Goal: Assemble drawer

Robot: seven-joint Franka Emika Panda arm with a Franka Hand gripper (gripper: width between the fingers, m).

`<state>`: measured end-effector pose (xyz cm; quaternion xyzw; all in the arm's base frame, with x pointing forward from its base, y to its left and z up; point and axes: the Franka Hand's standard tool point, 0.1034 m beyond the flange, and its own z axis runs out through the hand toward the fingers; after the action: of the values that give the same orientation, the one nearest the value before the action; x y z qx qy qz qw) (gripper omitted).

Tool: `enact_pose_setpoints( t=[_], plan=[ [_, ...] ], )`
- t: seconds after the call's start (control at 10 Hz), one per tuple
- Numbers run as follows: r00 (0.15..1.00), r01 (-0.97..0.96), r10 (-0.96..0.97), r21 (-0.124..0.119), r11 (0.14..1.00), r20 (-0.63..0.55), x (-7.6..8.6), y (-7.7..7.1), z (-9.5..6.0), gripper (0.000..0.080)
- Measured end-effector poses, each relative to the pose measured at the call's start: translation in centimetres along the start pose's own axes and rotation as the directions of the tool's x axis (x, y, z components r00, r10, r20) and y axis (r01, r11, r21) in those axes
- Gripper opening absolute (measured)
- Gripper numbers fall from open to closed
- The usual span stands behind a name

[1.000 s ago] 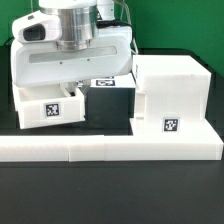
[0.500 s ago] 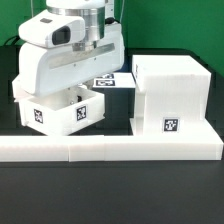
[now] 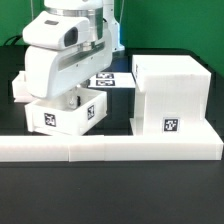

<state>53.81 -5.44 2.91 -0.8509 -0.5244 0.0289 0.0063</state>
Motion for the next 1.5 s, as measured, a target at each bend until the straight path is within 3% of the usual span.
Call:
enact_pose_setpoints(
  t=[0.2,0.4,0.6,0.8,1.0,1.1,1.4,1.5],
  plan=[
    [0.992,0.124,-0.124,-0.009,0.992,0.011,0.7,0.1,-0.2,0.0042],
    [0.978,0.208,-0.208,-0.007,0.978,0.018,0.2,0.2,-0.1,0.0042],
    [0.927,0.374,-0.373,-0.029,0.927,0.030,-0.2,-0.2,0.5,0.0042],
    [0.895,0.447,-0.446,-0.021,0.894,0.032,0.1,-0.6,0.7,0.0042],
    [0.897,0.441,-0.440,-0.022,0.897,0.032,-0.1,-0.5,0.7,0.0042],
    [0.898,0.441,-0.440,-0.051,0.896,0.034,0.0,-0.3,0.7,0.0042],
    [0.913,0.407,-0.406,-0.052,0.912,0.031,0.0,-0.4,0.8,0.0042],
    [0.914,0.406,-0.405,-0.065,0.912,0.032,0.0,-0.3,0.8,0.0042]
  ],
)
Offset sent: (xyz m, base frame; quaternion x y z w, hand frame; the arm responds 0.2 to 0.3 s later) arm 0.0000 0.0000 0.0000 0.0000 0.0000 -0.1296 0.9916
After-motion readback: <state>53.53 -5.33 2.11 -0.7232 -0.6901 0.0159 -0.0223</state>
